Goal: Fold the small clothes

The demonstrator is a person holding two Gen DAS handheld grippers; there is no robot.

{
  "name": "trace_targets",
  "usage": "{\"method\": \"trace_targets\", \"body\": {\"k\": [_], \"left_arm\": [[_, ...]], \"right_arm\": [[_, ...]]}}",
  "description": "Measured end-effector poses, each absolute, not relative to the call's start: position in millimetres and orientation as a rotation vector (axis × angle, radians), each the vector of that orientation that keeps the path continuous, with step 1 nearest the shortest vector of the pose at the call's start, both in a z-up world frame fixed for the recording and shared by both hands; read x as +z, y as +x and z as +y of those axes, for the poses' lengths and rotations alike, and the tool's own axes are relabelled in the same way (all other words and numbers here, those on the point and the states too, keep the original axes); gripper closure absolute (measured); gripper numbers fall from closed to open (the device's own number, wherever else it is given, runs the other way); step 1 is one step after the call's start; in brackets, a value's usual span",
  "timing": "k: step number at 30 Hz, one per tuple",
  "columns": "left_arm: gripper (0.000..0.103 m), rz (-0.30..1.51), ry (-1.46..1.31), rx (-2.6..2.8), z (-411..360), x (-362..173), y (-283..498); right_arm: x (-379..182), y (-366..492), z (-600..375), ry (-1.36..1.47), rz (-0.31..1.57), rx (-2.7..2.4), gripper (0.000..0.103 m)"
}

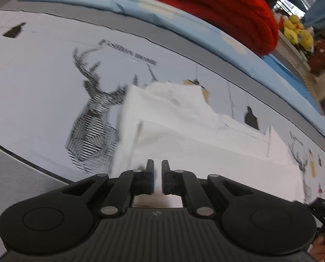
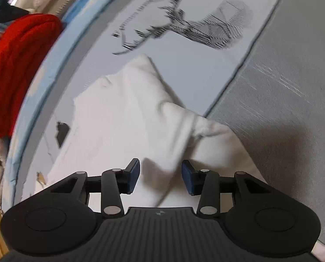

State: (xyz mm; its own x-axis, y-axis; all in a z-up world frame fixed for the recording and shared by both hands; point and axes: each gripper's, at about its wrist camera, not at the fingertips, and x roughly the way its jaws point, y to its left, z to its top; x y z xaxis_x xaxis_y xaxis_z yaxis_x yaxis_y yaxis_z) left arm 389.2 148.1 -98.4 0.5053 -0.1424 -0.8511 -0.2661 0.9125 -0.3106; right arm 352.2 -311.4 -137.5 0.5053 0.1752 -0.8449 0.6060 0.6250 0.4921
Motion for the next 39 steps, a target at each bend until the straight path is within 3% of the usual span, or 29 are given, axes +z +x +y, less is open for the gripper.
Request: {"method": "trace_targets", "body": {"k": [1,2,18,32,39], "left_arm": [[0.087,1.074,-0.458,0.082,148.9,-104.7,389.8],[0.075,1.106,-0.492,0.101,152.0,-112.4,389.5],[0.064,1.136,-0.520,0.137,157.5,-118.8,403.1],[0.064,0.798,-0.284,0.015,156.6,-57.3,396.7],[0.050,0.744,-0.268,0.019,168.6,-39.1,393.1]], "right_arm": [[-139.3,354.4,-309.9,0.891,1.038,-0.299,0.059],[-142.3,354.5,-310.8,0.900,1.045,-0.296,0.059],[-147.4,350.7,-327.7,0.952,1.048,-0.363,0.059],[-92.0,368.1,-295.3,0.628,0.864,-0.183,0.057],[-65.1,368.8,-273.8,0.456,0.717,-0.093,0.057]]}}
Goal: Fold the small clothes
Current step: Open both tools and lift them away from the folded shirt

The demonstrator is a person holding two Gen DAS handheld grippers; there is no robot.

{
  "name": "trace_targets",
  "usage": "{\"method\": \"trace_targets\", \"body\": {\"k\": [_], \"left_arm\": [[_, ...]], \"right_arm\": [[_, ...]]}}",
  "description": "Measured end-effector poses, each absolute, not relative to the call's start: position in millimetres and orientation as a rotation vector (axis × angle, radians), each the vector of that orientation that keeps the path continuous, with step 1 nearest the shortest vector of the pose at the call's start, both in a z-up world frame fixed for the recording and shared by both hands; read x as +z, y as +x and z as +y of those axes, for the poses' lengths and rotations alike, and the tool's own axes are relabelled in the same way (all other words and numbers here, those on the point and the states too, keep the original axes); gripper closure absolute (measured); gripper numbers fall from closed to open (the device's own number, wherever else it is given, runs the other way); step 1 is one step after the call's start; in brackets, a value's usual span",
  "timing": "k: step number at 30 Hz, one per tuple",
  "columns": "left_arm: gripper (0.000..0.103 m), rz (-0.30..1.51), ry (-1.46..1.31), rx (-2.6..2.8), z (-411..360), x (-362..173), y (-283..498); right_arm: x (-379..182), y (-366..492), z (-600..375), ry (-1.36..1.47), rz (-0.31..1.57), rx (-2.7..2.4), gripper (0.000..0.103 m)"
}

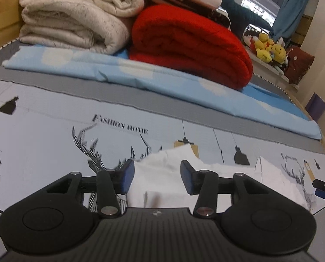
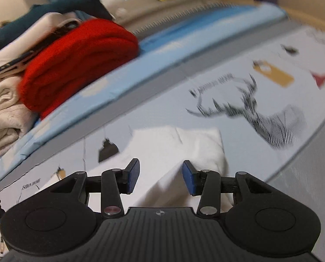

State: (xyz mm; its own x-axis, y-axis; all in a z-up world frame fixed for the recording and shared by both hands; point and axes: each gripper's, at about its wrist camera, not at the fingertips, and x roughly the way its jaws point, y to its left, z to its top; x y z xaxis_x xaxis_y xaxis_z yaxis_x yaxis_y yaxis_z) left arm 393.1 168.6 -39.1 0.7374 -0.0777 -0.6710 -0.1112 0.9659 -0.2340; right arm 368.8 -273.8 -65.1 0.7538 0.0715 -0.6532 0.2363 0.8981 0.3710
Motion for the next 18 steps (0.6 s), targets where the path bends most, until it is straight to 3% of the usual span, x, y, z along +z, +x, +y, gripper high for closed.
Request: {"method": "trace_targets", "body": {"k": [5,9,16,18], "left_arm": [[0.048,0.714,-0.212,0.007,174.0,-11.8,382.9],[0.048,0.646,-0.119,0.028,186.0,12.2,349.7],[0.049,0.676,-0.134,0.083,203.0,18.7,268.2],[0.054,0.696,-0.142,0.079,199.8,18.3,237.0]], "right_arm": [[-40.4,364.4,-276.3,0.440,0.738,-0.102,0.058],[0.7,340.5,-282.1,0.397,0.624,-0.148,0.058],[46.3,232.9,-328.0,0.443,0.540,-0.192,0.058],[43.7,195.7,-345.2,0.464,0.550,-0.224,0.058]]}}
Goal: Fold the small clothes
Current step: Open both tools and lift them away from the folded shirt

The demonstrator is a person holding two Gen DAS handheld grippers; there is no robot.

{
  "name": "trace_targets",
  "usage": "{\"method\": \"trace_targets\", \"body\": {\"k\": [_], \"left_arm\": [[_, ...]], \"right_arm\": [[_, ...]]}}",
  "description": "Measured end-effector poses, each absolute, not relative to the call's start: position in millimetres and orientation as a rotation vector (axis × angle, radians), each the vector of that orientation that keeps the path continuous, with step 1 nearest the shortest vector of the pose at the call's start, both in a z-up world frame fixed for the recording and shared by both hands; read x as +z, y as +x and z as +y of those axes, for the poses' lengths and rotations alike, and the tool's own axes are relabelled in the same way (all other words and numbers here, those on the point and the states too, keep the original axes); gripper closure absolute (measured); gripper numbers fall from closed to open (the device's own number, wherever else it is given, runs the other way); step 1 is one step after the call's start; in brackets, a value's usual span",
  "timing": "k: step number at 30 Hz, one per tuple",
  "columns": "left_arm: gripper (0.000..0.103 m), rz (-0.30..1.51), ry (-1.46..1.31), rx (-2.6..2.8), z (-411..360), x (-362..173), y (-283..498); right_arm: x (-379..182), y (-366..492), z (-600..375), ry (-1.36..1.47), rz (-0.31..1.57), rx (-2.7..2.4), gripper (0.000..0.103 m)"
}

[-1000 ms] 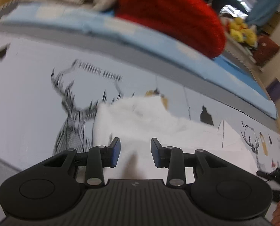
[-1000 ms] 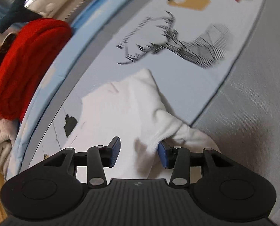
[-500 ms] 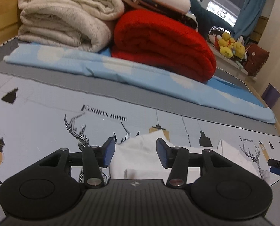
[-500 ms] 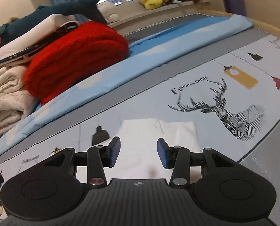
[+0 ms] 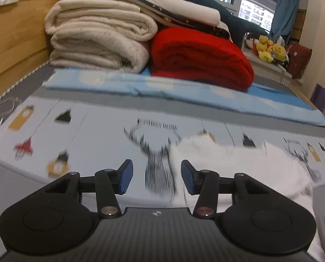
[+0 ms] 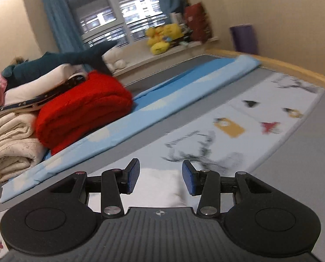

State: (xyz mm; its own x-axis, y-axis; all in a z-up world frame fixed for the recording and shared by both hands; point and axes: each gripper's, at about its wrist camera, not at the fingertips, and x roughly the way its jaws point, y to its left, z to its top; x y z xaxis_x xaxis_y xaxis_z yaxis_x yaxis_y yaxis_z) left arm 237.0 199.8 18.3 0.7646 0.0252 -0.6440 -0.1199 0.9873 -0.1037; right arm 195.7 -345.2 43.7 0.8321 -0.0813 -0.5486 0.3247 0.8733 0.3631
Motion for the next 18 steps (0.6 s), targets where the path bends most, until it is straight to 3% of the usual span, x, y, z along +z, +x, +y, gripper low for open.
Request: {"method": "trace_targets", "body": {"k": [3,5,9,14,18], "left_arm": [[0.073,0.735,-0.157,0.045,187.8,10.0,182.3],[0.079,0.775,-0.164,0.027,179.0,-1.4,147.5],[0.079,0.869,-0.213,0.017,164.5,-35.5,89.9],[0.077,1.039,-0.277,0.006,156.8,-82.6,65.0],[0.076,1.116,-0.217,0.005,157.8,-103.5,65.9]], "right_arm": [[28.4,149.3,-361.7,0.481,0.591,-0.221,0.058],[13.0,120.4,-367.4,0.471,0.623,-0.221,0.065],[-32.3,79.1,-374.3,0.448,0.738,-0.181,0.068],[-86.5,85.7,-374.4,0.501,1.003,-0.163,0.066],[-103.8,94.0,-365.2,0.397,1.068,-0.181,0.055]]}}
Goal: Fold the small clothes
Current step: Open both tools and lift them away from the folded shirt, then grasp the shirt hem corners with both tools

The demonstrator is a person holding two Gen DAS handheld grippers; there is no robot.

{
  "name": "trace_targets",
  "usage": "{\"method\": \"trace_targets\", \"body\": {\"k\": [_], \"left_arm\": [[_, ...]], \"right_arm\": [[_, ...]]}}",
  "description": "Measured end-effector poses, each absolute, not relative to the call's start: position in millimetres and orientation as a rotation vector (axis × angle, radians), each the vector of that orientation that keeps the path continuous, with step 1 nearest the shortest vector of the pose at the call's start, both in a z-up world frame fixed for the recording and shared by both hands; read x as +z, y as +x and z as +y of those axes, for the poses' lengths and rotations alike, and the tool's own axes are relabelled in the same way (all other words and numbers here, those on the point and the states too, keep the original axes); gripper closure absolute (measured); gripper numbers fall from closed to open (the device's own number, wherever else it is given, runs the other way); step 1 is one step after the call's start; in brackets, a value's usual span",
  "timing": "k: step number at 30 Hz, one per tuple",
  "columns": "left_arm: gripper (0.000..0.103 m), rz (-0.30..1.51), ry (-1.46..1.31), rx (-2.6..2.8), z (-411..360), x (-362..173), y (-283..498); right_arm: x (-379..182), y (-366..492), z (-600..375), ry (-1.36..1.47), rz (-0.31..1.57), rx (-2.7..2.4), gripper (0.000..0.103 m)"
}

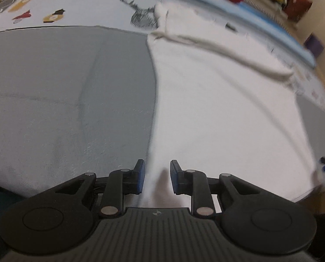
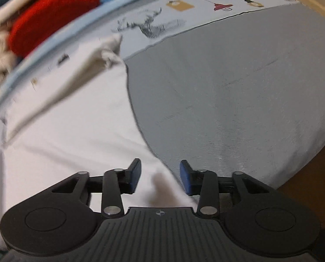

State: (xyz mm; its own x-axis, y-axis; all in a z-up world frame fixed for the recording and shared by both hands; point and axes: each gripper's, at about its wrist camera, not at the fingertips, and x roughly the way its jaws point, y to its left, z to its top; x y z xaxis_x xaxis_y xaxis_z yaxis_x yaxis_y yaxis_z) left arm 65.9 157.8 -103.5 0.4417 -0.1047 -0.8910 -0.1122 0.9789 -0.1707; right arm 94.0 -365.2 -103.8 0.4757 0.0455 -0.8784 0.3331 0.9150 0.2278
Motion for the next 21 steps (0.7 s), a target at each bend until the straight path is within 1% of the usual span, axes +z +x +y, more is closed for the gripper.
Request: {"method": "trace_targets", "body": {"k": [1,6,10,11,12,13,14,16,18,21], "left_arm": [[0.076,1.126,-0.195,0.020,159.6,-106.9,64.8],[0.074,1.183,-0.242,0.017,170.9,-120.6,65.2],[0.075,1.180,-0.168,0.004,162.0,-120.0,63.6],[0.080,1.179,-0.149,-0.002,159.1,-119.7,62.6],[0.100,1.179,-0.128,-0.021,155.7,-118.9,61.7],[0.100,1.178,-0.120,-0.038,153.2,-117.5,60.0],[0.100,1.165,-0.105,-0.039,151.9,-113.8,58.0],[0.101,1.113,-0.082,-0.020,155.6,-97.6,51.5],[0.101,1.063,-0.123,-0.003,167.5,-77.1,43.0],[0.101,1.061,-0.121,0.024,173.9,-70.0,29.2]], "right_arm": [[-108.1,95.4,-365.1,0.391,1.086,-0.185,0.053],[-129.8,95.3,-359.6,0.344,1.180,-0.172,0.052],[-134.7,93.8,-348.6,0.253,1.177,-0.145,0.051],[-135.6,93.1,-345.7,0.238,1.174,-0.142,0.051],[-135.3,93.8,-343.2,0.222,1.173,-0.145,0.053],[-133.4,94.3,-341.1,0.221,1.171,-0.135,0.069],[-131.0,93.7,-340.1,0.238,1.166,-0.106,0.097],[-123.5,91.4,-337.0,0.284,1.144,-0.066,0.098],[-105.0,87.2,-339.4,0.311,1.085,-0.061,0.099],[-75.7,69.8,-353.8,0.412,0.985,-0.026,0.099]]}}
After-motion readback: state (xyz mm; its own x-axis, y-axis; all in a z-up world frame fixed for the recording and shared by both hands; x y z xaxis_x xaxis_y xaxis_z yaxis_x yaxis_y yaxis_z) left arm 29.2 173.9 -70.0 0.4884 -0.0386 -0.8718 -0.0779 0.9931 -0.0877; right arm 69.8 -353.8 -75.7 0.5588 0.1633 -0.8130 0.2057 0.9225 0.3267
